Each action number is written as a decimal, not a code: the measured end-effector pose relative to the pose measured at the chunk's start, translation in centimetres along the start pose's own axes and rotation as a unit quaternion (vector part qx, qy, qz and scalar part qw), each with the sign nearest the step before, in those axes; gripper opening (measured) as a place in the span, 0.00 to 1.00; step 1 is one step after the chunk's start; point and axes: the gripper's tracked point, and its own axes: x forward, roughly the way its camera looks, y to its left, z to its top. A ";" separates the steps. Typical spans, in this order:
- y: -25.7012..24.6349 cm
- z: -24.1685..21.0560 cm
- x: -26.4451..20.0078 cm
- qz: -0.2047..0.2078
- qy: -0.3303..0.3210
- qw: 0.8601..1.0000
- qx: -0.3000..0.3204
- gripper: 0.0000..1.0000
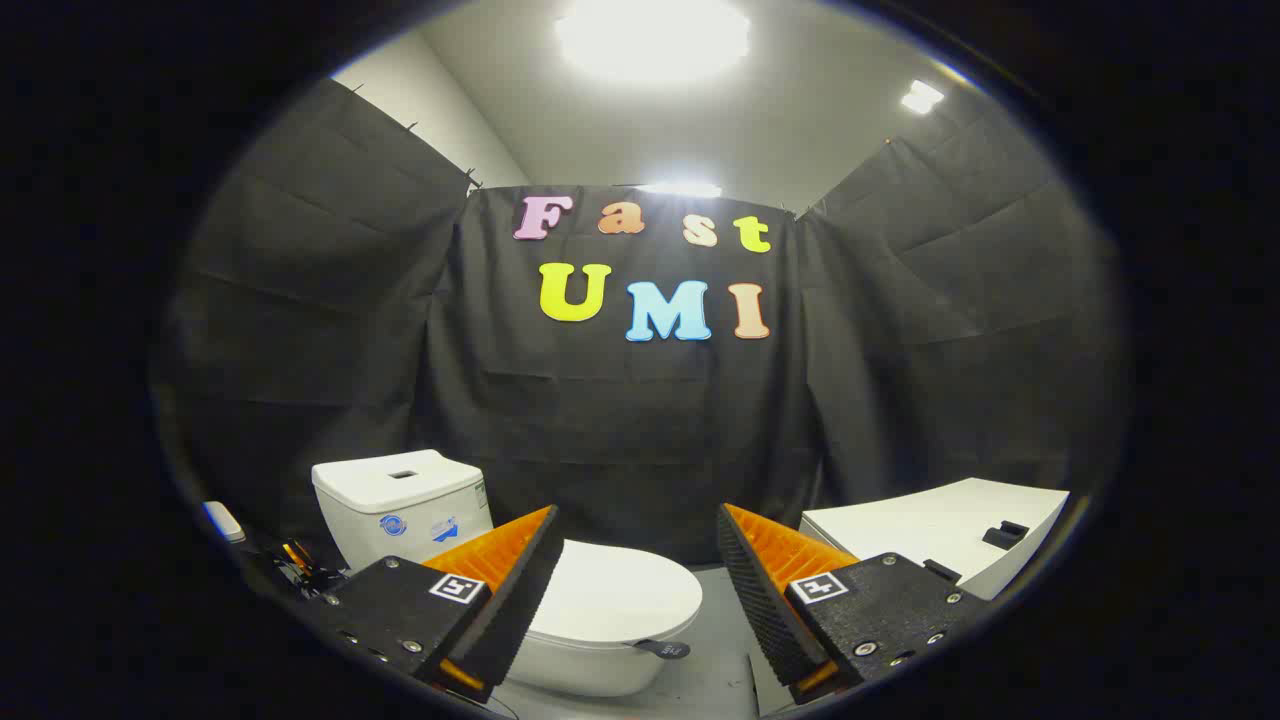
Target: Open the toilet lid.
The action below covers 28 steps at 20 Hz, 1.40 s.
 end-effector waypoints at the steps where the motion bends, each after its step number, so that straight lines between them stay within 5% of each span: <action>1: 0.0 0.0 0.0 0.000 0.000 1.000 0.001 0.95; 19: -0.2 0.2 0.4 -0.007 -0.006 1.000 -0.012 0.95; 28: 0.0 -0.9 3.4 -0.015 -0.012 0.999 0.040 0.95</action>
